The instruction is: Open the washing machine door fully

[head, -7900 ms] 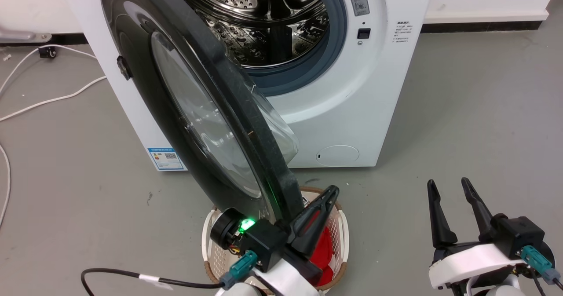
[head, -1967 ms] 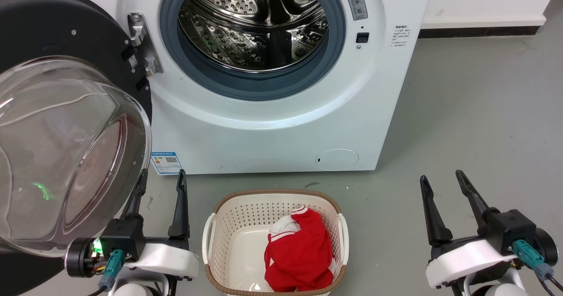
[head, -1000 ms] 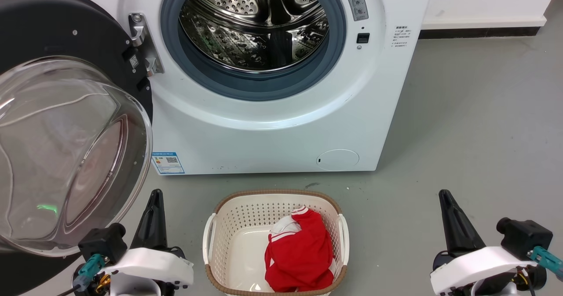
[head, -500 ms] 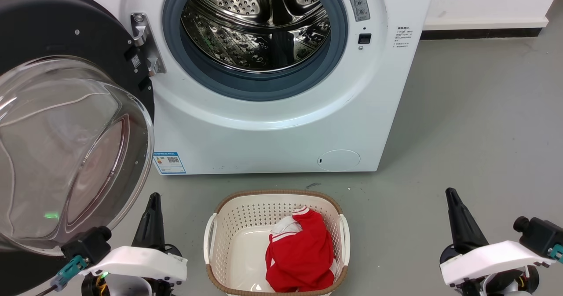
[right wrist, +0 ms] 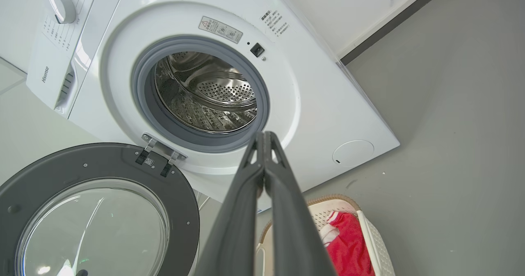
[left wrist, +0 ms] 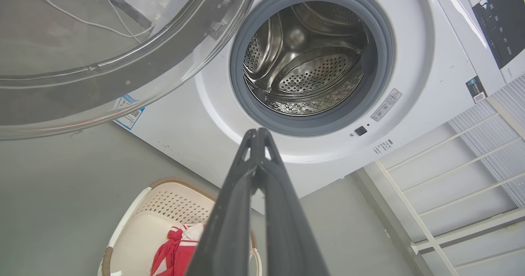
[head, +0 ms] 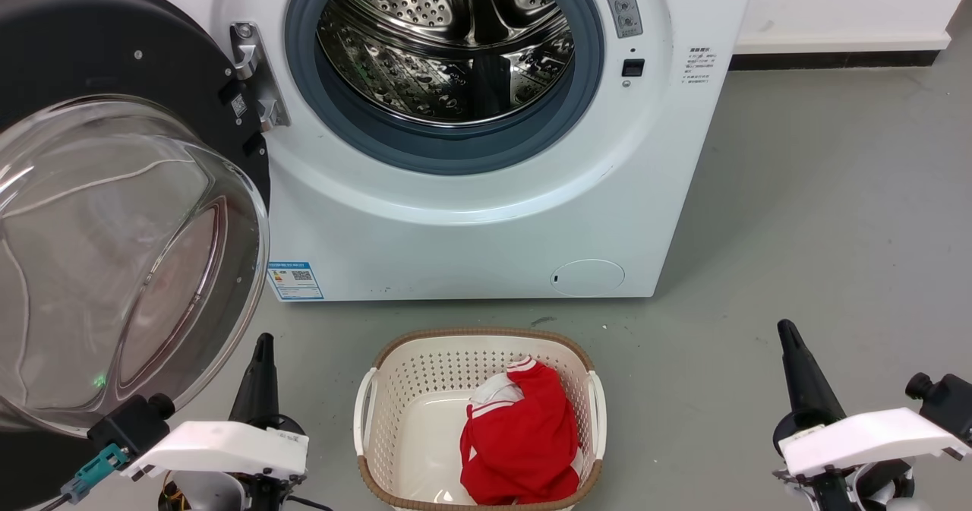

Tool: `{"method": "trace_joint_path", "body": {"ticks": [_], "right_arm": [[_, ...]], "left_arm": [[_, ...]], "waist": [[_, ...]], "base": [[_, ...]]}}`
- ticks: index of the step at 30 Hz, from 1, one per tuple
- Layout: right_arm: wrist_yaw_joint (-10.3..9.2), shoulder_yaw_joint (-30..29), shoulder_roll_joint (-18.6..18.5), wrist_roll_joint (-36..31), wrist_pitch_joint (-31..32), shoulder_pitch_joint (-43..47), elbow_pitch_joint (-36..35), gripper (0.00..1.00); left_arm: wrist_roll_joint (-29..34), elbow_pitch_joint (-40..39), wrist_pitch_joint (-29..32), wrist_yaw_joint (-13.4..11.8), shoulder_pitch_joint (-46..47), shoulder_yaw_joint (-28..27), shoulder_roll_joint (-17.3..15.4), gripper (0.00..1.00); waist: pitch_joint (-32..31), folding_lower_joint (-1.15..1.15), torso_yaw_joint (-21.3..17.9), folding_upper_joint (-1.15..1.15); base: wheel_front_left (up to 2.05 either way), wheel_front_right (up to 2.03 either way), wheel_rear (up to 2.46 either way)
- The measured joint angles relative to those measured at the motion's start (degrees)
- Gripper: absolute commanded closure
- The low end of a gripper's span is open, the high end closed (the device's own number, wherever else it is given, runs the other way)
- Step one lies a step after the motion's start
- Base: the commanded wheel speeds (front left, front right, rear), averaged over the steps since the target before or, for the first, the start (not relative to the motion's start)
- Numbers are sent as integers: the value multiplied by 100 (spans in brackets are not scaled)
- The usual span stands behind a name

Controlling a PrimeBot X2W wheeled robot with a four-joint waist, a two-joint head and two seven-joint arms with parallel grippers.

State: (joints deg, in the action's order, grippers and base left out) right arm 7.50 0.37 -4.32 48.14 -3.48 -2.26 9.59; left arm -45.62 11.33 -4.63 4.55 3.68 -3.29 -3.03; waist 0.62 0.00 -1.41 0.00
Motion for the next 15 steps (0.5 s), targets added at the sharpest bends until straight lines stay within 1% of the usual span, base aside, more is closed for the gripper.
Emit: {"method": "trace_joint_path", "body": {"ticks": [2,3,15], "right_arm": [[0,-19,-4,241,36,-2,22,100],[0,-19,-4,241,36,-2,22,100],[0,-94,-13,1103,162,-64,109,100]], "left_arm": [[-229,13,55,3,5,-21,0,100],[-229,13,55,3,5,-21,0,100],[-1105,64,261,69,28,-77,2,100]], "waist": [[-2,0,5,0],[-2,0,5,0],[-8,0,25,0]], "base": [[0,0,0],[0,0,0],[0,0,0]]}}
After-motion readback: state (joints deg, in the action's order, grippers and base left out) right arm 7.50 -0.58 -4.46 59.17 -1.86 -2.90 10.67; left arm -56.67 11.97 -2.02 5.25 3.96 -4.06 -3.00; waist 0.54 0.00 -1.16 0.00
